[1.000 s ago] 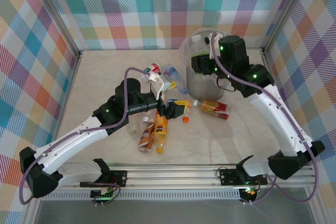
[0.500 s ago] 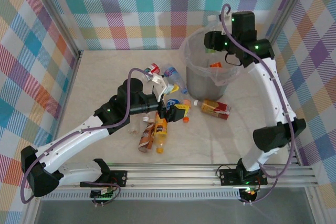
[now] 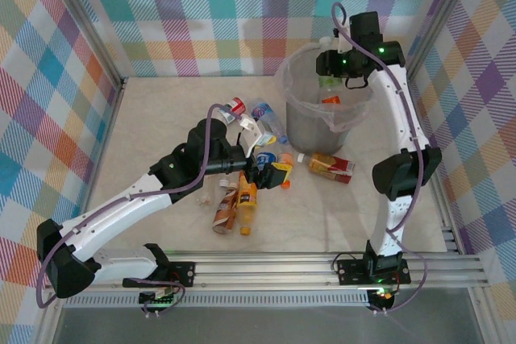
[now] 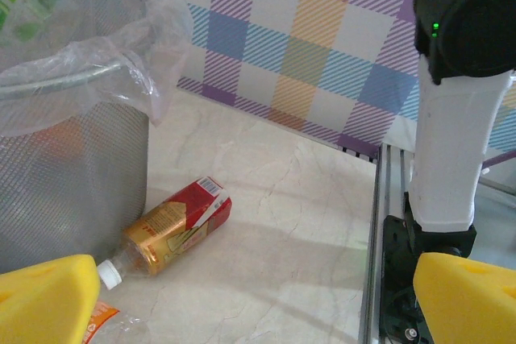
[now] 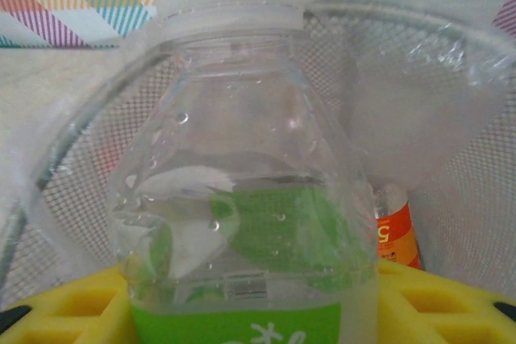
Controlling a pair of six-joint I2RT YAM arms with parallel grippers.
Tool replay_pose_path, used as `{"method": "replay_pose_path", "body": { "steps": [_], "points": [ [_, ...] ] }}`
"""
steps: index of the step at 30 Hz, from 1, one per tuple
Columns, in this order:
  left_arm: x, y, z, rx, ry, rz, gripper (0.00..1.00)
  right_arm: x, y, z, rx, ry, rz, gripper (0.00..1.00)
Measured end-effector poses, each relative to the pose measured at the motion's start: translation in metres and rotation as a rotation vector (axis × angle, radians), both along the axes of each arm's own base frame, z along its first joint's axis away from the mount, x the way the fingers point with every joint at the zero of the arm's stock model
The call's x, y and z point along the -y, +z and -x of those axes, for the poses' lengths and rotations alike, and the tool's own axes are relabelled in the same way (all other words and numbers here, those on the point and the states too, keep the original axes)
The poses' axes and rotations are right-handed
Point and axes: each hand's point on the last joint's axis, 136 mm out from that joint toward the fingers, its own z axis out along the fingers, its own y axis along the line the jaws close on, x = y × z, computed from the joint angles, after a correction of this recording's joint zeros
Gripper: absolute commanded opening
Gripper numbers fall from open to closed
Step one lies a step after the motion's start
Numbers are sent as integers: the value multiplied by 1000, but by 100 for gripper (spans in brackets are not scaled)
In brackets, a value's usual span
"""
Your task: Put the plastic bottles in the bin
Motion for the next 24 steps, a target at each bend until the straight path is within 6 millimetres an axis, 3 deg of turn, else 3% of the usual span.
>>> {"method": "replay_pose_path", "body": {
  "steps": [10,24],
  "points": [
    [0,-1,0,6,-3,-8,100,-5,-50,2,-160,31,20,57],
    [0,-8,0,-5,-5,-29,100,-7,-95,16,-310,54,28,60]
  ]
}}
